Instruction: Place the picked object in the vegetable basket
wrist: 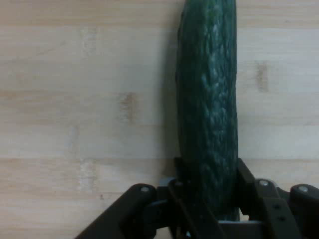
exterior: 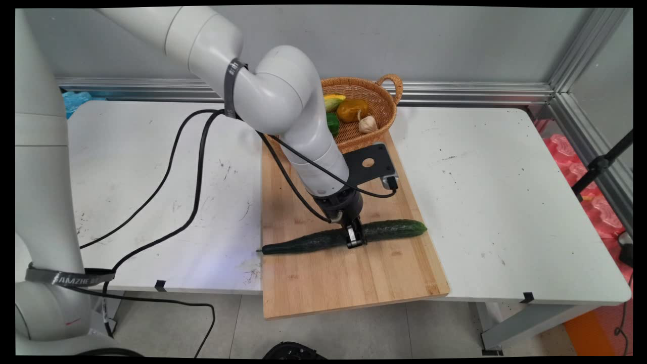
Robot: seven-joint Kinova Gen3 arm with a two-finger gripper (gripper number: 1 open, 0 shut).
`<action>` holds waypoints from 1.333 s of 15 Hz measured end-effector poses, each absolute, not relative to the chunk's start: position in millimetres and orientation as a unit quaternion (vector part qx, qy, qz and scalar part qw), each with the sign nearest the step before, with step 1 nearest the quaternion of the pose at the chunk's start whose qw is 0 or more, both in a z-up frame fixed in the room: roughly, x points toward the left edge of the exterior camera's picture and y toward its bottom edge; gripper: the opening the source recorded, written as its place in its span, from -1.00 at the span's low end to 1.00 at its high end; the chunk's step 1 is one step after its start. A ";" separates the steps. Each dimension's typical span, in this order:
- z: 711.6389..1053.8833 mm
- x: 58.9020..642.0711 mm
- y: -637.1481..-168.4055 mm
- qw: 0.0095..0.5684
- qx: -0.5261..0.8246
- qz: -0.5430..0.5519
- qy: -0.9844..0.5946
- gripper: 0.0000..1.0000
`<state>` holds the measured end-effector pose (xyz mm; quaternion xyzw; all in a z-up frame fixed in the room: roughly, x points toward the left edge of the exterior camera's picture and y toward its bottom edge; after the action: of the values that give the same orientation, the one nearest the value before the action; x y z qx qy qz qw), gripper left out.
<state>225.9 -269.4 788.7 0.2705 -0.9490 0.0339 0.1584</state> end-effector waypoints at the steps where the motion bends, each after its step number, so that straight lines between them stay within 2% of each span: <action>1: 791.0 226.3 -269.4 0.160 0.270 0.033 -0.949 -1.00; 5: 808.3 230.2 -270.2 0.172 0.259 0.034 -0.950 -1.00; 13: 864.2 265.9 -277.8 0.193 0.237 0.055 -0.951 -1.00; 20: 921.6 321.0 -314.0 0.213 0.223 0.098 -0.946 -1.00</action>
<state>321.0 -314.0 921.6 0.2233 -0.9460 0.0982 0.2135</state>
